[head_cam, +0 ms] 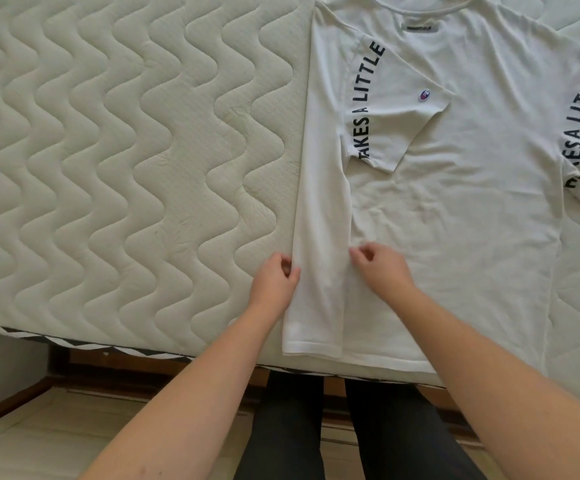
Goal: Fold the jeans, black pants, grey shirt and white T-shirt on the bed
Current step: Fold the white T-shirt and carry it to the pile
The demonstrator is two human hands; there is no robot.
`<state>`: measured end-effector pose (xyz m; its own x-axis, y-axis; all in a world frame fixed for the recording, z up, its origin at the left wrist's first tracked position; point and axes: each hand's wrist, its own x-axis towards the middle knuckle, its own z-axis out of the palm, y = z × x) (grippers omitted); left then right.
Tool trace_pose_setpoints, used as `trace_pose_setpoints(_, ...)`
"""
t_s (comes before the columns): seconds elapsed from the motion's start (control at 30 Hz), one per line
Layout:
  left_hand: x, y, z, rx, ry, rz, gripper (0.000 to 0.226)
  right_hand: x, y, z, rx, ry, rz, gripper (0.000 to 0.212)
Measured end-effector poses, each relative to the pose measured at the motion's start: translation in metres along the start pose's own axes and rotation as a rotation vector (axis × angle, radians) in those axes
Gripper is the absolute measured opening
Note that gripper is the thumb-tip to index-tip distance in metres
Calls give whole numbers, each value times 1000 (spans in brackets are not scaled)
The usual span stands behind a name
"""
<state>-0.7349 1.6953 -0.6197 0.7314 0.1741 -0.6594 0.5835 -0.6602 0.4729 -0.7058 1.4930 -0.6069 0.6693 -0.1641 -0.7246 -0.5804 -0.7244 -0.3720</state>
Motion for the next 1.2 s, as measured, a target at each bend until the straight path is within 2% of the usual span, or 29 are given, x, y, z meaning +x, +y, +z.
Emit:
trace_pose_setpoints(0.1,39,36,-12,-88,66,69,24,38,-30,-30,251,102,-9,29)
trace_pose_setpoints(0.2,76,67,-22,-131,106,97,28,69,-61,-45,377,148,-23,30)
trace_pose_setpoints(0.37,126,102,-31,-120,119,69,30,103,-101,-38,732,143,167,21)
trace_pose_setpoints(0.5,150,118,-38,-69,115,-14,25,116,-110,-38,606,306,201,9)
trace_pose_setpoints(0.6,153,121,-40,-17,94,-33,22,113,-104,-45,407,410,110,5)
trace_pose_setpoints(0.67,151,121,-40,-13,92,-30,20,113,-96,-46,317,414,45,3)
trace_pose_setpoints(0.77,147,123,-41,-16,105,-19,18,114,-86,-48,278,396,55,4)
trace_pose_setpoints(0.9,139,122,-40,-9,84,12,24,110,-83,-41,322,327,-16,26)
trace_pose_setpoints(0.97,133,119,-40,50,77,20,24,108,-83,-36,304,281,-39,24)
trace_pose_setpoints(1.1,126,113,-40,47,122,21,17,109,-80,-39,230,329,47,19)
trace_pose_setpoints(1.2,124,113,-39,21,136,41,22,109,-76,-44,149,339,74,23)
